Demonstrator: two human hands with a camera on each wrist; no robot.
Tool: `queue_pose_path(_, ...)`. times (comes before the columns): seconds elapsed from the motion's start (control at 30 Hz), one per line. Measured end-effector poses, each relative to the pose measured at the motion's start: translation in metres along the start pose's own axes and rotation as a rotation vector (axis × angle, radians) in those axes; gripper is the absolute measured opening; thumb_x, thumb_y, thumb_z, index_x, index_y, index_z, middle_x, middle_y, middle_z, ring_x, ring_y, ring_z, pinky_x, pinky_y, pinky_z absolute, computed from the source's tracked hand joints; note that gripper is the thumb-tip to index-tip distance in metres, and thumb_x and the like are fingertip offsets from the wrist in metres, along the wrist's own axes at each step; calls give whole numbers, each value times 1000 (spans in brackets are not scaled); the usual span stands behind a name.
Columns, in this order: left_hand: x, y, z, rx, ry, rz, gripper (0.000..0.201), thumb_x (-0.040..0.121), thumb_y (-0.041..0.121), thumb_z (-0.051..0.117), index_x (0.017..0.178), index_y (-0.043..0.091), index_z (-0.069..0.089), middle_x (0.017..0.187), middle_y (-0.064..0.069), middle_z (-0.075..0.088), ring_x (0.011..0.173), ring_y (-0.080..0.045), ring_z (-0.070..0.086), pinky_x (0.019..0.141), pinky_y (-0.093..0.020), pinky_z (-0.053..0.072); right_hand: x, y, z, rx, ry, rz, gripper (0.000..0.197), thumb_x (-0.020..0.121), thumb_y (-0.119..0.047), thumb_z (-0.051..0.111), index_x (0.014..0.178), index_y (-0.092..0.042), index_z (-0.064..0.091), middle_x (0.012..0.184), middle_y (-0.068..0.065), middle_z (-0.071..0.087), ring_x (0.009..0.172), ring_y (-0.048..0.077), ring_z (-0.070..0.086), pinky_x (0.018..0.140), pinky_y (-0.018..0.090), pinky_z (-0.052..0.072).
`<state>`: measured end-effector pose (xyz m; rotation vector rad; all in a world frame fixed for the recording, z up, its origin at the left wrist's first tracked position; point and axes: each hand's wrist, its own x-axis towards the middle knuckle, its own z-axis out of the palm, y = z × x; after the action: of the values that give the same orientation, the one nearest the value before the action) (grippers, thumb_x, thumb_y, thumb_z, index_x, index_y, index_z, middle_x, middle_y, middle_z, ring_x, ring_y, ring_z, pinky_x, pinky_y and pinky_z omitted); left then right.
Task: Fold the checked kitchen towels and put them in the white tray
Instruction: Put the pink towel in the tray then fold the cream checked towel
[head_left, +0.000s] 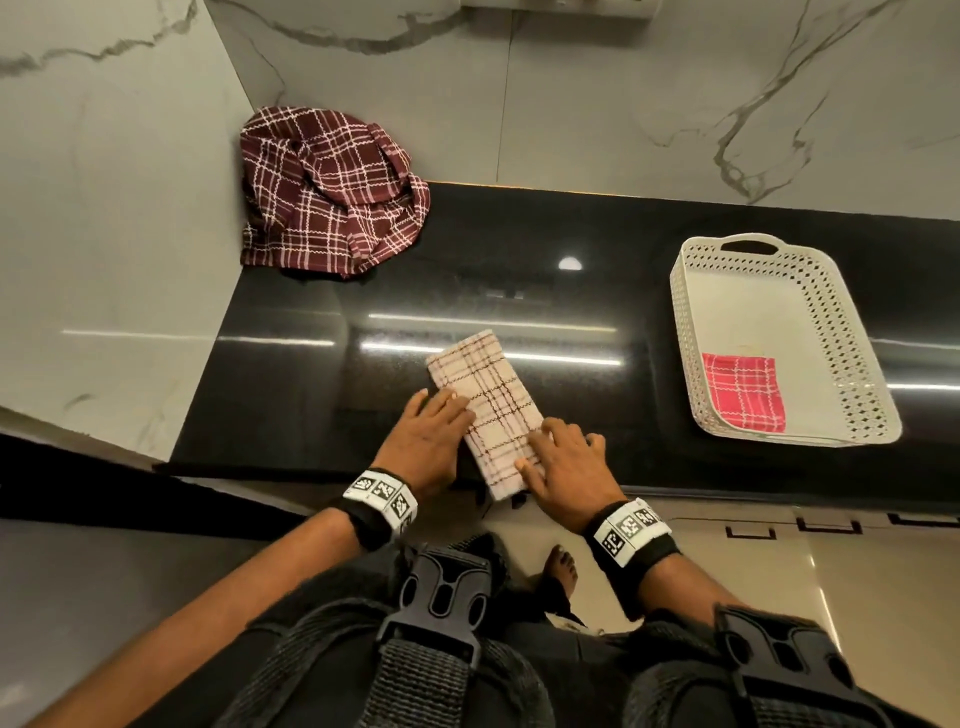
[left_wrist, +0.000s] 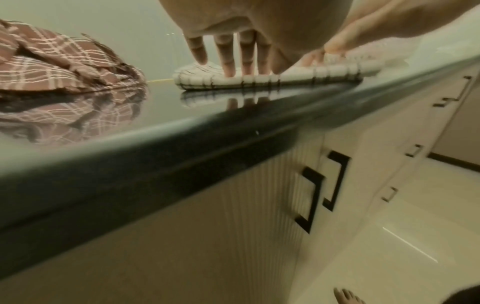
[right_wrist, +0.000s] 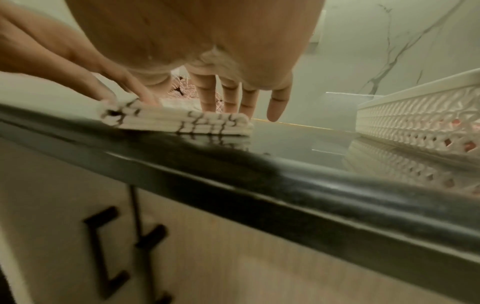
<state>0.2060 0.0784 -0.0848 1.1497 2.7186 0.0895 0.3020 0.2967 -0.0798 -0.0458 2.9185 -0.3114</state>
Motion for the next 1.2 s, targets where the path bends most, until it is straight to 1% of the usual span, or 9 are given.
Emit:
queue_pose_path(0.1,-6,-7,1,-24,-97,65,74,93,38,49,157,19,16,166,-4,7,153,-21,1,125,-47,3,-6,-19,3,51,-4,-54,49,97,-59,34,133,-29,47,135,-3,44,120,17,43,104,43,31)
queue_pose_path(0.2,-19,-10,14,16,-187,182,90,89,42,52,158,18,0,166,-3,-9,153,-18,-9,125,-45,0,0,-19,4,87,-16,-140,76,93,-63,44,154,-24,23,162,0,19,148,16,16,122,49,11)
queue_pose_path(0.3,-26,-8,28,58,-152,191,97,86,42,55,158,15,-4,165,-7,-12,153,-20,-10,125,-45,-1,9,-8,11,-4,-216,-204,110,83,-75,50,157,-18,-7,165,2,-13,151,16,-14,121,53,-8)
queue_pose_path(0.4,-29,-4,44,64,-20,163,91,88,39,61,158,11,10,166,-11,3,153,-24,4,124,-47,8,10,4,21,-156,-251,-275,123,77,-71,61,155,-19,-18,161,2,-26,148,18,-25,119,53,-15)
queue_pose_path(0.53,-34,-1,51,9,117,186,74,89,34,63,152,9,33,159,-12,30,146,-29,31,119,-48,27,0,7,33,-150,-96,-285,101,84,-28,71,157,-18,4,166,6,3,152,20,-2,121,55,4)
queue_pose_path(0.67,-36,-9,44,-179,178,247,69,78,17,79,140,12,49,142,-11,48,127,-30,53,105,-47,47,-13,-2,47,30,114,-251,73,81,-21,73,146,-18,41,153,5,42,143,22,35,115,56,30)
queue_pose_path(0.77,-33,-13,27,-479,155,106,55,81,13,77,132,22,59,133,-4,61,120,-23,59,103,-40,50,-13,-10,41,287,192,-145,53,83,-17,67,135,-20,55,135,3,59,126,24,51,104,47,41)
queue_pose_path(0.97,-3,-10,-3,-679,141,-275,25,101,40,48,117,20,50,106,-8,71,95,-29,66,81,-38,52,24,-24,9,651,187,204,12,101,-30,47,109,-22,50,101,7,70,87,28,65,74,46,54)
queue_pose_path(1.2,31,-4,-6,-644,72,-465,24,104,34,42,113,12,47,109,-17,65,98,-35,63,84,-43,51,46,-39,2,513,185,407,29,105,-38,33,105,-11,42,96,19,67,85,41,62,64,39,42)
